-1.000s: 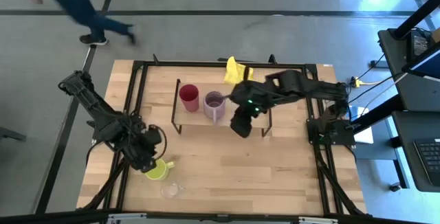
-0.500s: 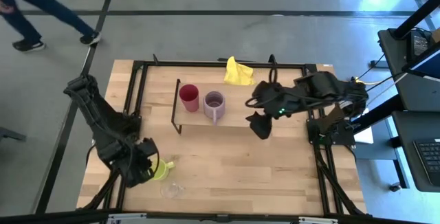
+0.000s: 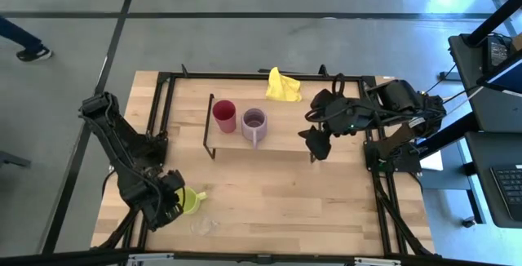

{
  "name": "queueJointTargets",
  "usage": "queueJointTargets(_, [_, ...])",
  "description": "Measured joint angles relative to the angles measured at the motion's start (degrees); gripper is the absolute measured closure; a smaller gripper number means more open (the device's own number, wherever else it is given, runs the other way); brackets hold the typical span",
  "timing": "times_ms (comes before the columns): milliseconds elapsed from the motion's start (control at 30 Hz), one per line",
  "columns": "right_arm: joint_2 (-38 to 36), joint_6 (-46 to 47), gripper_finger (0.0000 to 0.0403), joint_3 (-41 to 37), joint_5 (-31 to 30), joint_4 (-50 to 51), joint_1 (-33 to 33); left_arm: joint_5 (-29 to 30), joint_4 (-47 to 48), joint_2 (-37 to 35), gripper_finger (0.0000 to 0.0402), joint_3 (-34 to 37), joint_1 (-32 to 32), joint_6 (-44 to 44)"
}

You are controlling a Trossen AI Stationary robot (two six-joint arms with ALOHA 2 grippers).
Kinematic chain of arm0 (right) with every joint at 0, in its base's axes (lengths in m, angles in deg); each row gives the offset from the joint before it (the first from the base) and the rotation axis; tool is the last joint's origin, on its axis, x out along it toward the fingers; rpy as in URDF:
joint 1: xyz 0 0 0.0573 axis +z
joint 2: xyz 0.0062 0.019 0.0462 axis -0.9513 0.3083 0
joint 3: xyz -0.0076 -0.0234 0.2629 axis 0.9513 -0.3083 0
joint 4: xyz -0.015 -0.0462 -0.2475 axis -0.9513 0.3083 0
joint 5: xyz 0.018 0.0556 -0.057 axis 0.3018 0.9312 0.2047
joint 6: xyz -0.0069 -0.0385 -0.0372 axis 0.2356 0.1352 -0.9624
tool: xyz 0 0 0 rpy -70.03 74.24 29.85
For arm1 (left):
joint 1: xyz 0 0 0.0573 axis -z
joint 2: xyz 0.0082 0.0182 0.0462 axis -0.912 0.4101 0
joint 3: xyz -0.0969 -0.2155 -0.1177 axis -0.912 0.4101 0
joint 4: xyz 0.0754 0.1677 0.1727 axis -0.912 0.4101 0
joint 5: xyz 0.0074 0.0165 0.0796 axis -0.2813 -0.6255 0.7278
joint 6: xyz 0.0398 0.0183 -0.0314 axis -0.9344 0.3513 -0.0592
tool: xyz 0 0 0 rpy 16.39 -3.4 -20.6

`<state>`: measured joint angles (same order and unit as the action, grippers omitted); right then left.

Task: Stack small to large cups/mugs on shelf
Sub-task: Put the yellow mug on the shelf

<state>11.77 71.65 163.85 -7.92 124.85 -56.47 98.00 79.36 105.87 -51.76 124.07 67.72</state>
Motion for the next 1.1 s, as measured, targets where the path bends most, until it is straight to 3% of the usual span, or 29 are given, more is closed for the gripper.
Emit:
queueJointTargets(367, [0.00, -1.18, 0.0133, -0.02, -0.09, 1.12, 0.00, 1.08, -11.52, 0.02, 0.0272, 8.32, -0.91, 1.47])
queueJointTargets(467, [0.00, -1.21, 0.0139, -0.02, -0.48, 1.14, 0.00, 1.10, -10.90, 0.00, 0.0306, 8.45, -2.57, 0.53])
queueJointTargets(600, [0.00, -0.79, 0.0159, -0.02, -2.27, 1.97, 0.00, 1.04, -10.82, -0.39, 0.0382, 8.45, -5.19, -3.62])
queueJointTargets(733, [-0.20, 0.26, 0.0188, -0.07, -2.52, 1.90, -0.02, 1.14, -10.02, -1.00, 0.0392, 8.06, -7.55, -6.85])
queueJointTargets(933, [-1.36, 0.75, 0.0228, -0.07, -4.50, 1.86, 0.22, 1.22, -3.08, -3.99, 0.0397, 1.70, -10.84, -13.45])
queueJointTargets(1100, [-3.81, 3.04, 0.0246, -0.07, -8.60, 1.84, 1.09, 0.46, 5.56, -5.95, 0.0398, -11.89, -14.80, -22.86])
